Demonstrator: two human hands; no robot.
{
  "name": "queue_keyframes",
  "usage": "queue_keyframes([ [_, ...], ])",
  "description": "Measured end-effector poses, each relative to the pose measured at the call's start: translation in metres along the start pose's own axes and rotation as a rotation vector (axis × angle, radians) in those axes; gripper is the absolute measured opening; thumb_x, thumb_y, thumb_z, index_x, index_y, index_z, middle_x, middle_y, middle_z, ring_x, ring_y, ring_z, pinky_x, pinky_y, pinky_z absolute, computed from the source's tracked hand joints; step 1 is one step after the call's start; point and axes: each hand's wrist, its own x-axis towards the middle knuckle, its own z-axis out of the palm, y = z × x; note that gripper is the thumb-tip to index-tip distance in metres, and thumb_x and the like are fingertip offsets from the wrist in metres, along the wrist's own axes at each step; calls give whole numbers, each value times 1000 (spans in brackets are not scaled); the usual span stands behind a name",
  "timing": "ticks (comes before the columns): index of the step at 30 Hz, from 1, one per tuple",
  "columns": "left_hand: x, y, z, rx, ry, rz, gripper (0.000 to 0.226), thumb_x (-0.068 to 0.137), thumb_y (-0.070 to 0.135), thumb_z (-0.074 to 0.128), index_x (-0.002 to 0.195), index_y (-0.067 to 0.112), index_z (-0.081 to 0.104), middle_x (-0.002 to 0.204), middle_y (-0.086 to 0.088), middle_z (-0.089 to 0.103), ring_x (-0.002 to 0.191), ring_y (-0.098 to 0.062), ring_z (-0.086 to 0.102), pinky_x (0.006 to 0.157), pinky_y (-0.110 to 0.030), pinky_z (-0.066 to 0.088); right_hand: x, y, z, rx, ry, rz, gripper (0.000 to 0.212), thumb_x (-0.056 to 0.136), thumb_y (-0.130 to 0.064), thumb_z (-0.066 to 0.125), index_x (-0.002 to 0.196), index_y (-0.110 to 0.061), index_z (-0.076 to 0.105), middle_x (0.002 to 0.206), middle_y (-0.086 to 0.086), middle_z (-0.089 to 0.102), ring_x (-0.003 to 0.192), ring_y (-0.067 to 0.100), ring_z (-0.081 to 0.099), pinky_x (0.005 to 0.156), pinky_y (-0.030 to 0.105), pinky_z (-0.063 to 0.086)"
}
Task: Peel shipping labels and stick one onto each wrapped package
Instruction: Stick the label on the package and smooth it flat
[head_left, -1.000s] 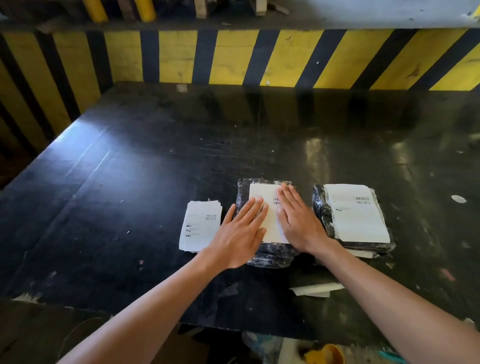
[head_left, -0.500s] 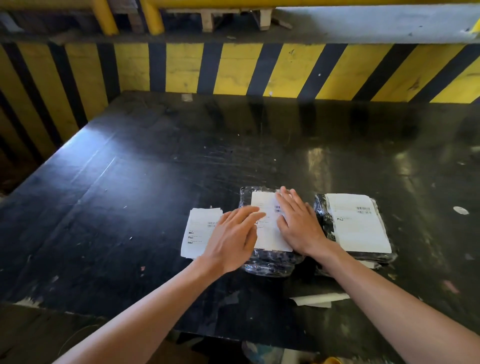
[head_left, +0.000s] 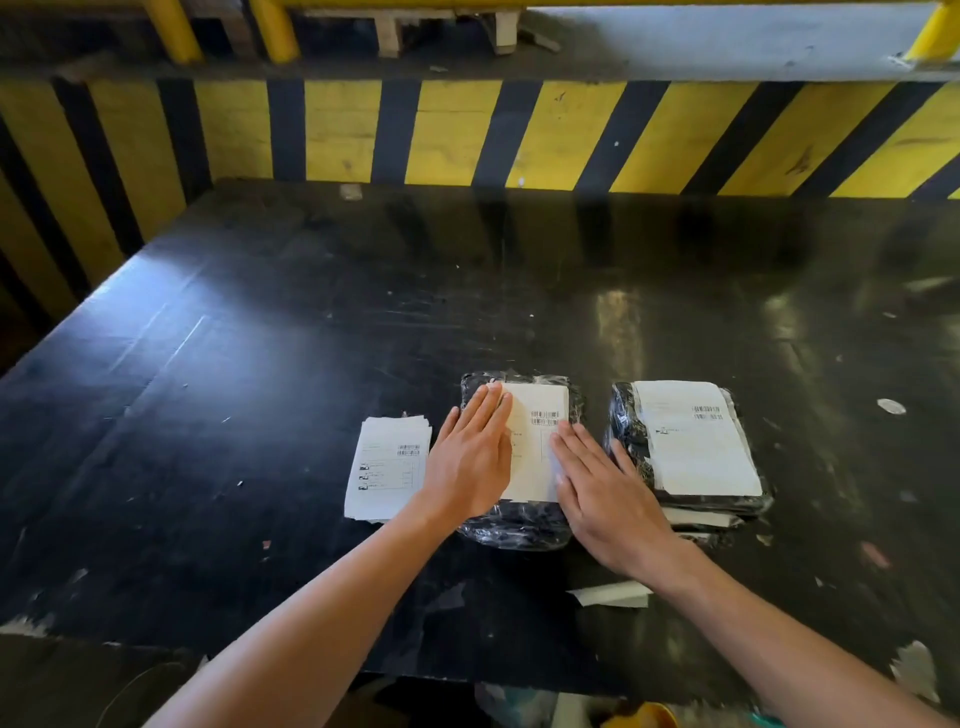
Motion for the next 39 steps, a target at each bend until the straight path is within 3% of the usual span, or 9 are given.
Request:
queue_keyframes([
  [4, 1, -2, 1, 40, 8, 33, 53, 105, 24, 25, 157, 13, 19, 165, -2, 10, 153, -15, 3, 125, -42, 10, 15, -10, -7, -13, 1, -72, 58, 104, -41, 11, 157, -20, 1, 164, -5, -8, 149, 7, -14, 123, 42, -6],
  [8, 0, -3, 1, 55, 18, 50, 55, 104, 27, 21, 157, 13, 19, 165, -3, 10, 153, -15, 3, 126, -39, 8, 5, -14, 10, -52, 36, -128, 58, 105, -44, 11, 157, -20, 3, 165, -5, -7, 150, 9, -15, 123, 48, 2],
  [16, -1, -1, 4, -24, 36, 24, 57, 101, 30, 17, 156, 14, 22, 165, -1, 12, 153, -14, 4, 126, -40, 8, -42, 16, 28, 13, 144, -220, 57, 105, -38, 28, 156, -16, 18, 165, -1, 11, 152, 10, 4, 120, 46, 17],
  [22, 1, -4, 4, -98, 56, 8, 55, 103, 31, 20, 155, 14, 26, 164, -1, 17, 153, -13, 6, 125, -40, 10, -29, -5, 27, -18, 133, -256, 61, 104, -41, 29, 157, -16, 12, 165, -1, 5, 152, 10, -4, 123, 47, 7],
  [25, 0, -5, 5, -117, 59, 7, 54, 104, 30, 22, 155, 15, 26, 164, 1, 16, 152, -12, 6, 126, -39, 9, -40, 3, 37, -47, 133, -284, 62, 104, -40, 33, 157, -17, 12, 166, -1, 5, 153, 12, -1, 122, 49, 10],
  [30, -1, -3, 4, -136, 39, -14, 52, 106, 27, 26, 157, 16, 21, 165, 4, 12, 152, -9, 3, 126, -40, 7, -52, 22, 39, 124, 264, -370, 49, 101, -25, 43, 149, -12, 40, 158, 3, 35, 149, 17, 25, 120, 50, 21],
  [33, 3, -4, -2, -94, -20, -26, 53, 106, 28, 26, 157, 18, 18, 166, 5, 8, 153, -9, -1, 125, -43, 5, -31, 16, 24, 205, 364, -276, 42, 100, -24, 45, 139, -11, 50, 144, 3, 48, 139, 17, 38, 115, 48, 30],
  [35, 10, -3, -9, -59, -42, 5, 53, 106, 27, 27, 157, 18, 18, 166, 3, 7, 153, -12, -1, 125, -43, 3, -9, 11, 11, 187, 316, -182, 48, 102, -29, 38, 147, -13, 41, 154, 2, 38, 145, 14, 27, 120, 43, 24],
  [39, 24, -10, -23, 1, -124, 136, 53, 107, 28, 26, 158, 18, 17, 165, 2, 11, 153, -11, 2, 125, -41, 6, 21, 12, 2, 98, 56, -135, 56, 106, -42, 18, 158, -22, 11, 165, -9, 4, 150, 3, -4, 124, 40, 6],
])
